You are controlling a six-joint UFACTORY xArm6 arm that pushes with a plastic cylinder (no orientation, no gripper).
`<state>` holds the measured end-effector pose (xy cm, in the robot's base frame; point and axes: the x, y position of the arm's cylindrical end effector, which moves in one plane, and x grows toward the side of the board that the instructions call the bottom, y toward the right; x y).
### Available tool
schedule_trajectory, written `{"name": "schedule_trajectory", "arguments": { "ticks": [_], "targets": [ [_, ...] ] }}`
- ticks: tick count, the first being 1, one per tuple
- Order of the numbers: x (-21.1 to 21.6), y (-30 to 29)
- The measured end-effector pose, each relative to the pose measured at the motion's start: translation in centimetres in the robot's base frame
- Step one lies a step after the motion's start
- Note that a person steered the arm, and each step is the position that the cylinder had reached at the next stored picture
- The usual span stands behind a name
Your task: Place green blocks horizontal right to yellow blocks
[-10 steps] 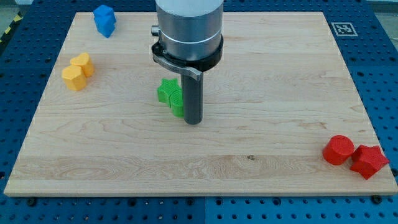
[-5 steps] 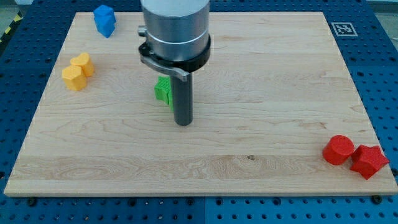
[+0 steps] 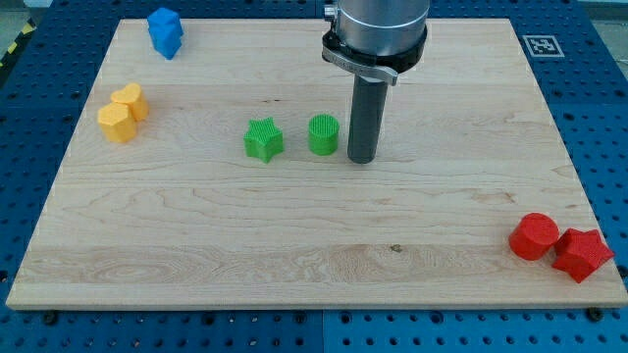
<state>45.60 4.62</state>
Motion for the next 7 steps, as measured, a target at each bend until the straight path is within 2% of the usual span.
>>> {"name": "schedule_trajectory", "arguments": {
  "ticks": [2,4,5,6,7],
  "targets": [
    [1.0,-5.4],
    [-3.4,-3.3],
    [-1.6,-3.5],
    [2.0,-6.8],
    [2.7,-13.7]
  ]
}}
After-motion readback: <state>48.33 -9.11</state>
